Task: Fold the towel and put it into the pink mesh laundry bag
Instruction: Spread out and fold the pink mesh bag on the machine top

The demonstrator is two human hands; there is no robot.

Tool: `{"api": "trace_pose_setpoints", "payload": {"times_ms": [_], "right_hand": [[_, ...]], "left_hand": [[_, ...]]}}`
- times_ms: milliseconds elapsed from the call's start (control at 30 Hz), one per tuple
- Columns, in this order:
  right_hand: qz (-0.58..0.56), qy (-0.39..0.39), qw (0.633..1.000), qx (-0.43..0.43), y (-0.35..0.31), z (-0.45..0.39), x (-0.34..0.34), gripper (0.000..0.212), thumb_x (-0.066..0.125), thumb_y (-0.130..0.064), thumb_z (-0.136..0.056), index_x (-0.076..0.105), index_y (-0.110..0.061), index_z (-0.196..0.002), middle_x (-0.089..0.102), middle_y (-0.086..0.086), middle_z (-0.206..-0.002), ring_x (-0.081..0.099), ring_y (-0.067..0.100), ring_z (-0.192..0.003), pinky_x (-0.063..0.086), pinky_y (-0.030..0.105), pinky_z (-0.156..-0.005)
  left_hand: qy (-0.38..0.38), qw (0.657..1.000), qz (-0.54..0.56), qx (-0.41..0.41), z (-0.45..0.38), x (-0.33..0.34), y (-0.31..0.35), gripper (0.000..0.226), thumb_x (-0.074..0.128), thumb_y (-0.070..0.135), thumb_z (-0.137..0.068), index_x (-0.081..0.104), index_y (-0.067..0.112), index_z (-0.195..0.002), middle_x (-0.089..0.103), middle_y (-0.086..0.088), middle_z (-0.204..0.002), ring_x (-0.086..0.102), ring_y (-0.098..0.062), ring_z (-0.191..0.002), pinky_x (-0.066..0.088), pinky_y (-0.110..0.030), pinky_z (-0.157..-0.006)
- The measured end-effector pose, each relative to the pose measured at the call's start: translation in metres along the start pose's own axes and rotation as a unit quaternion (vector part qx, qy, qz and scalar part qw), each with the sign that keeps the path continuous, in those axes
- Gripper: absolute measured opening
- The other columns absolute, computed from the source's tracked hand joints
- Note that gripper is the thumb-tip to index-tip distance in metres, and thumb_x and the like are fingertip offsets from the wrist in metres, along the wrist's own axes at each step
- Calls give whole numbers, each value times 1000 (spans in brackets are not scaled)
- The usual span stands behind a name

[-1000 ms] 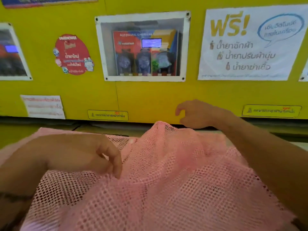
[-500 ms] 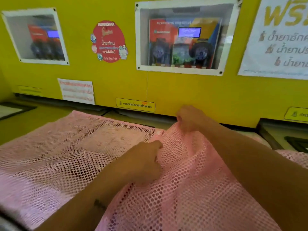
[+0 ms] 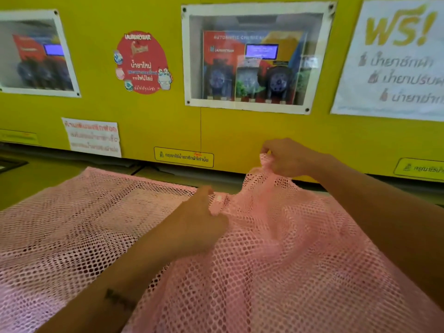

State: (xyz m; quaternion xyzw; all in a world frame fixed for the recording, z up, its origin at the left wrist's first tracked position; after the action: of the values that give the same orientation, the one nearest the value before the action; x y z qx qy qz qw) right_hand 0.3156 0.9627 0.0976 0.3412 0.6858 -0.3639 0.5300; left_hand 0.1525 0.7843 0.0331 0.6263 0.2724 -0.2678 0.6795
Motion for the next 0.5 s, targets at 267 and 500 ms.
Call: {"api": "trace_pose_setpoints", "payload": {"times_ms": [267,500], "right_hand": [[-19,176,982,-70,-46,-19,-45,7,59,-21,-80,53,-20,-83,56,2,-85,52,27,-81,37,35,-63],[-84,203,968,-120,-132,-75,-89,3,64,-21,-85,63,-18,-83,63,9,-89,62,32,-89,43,34,-73]], "left_hand": [[-168,984,-25,54,45,-22,2,24,58,34,-95,62,47,-115,71,23,-110,67,0,-100,54,-36,-92],[-92,971,212,54,80,-123,-52,48,82,32,-74,67,37,-120,69,-13,-123,64,-37,-114,43,-52,-104]]}}
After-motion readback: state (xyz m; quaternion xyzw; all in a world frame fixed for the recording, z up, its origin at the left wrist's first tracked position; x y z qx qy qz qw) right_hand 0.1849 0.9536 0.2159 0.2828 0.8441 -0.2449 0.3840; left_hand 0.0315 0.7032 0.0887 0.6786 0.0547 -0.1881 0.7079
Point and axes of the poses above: each hand's wrist, its own z-axis away from the middle knuckle, its own x-axis out of the palm, y = z × x, the point moved 9 cm from there along -z, towards the middle knuckle
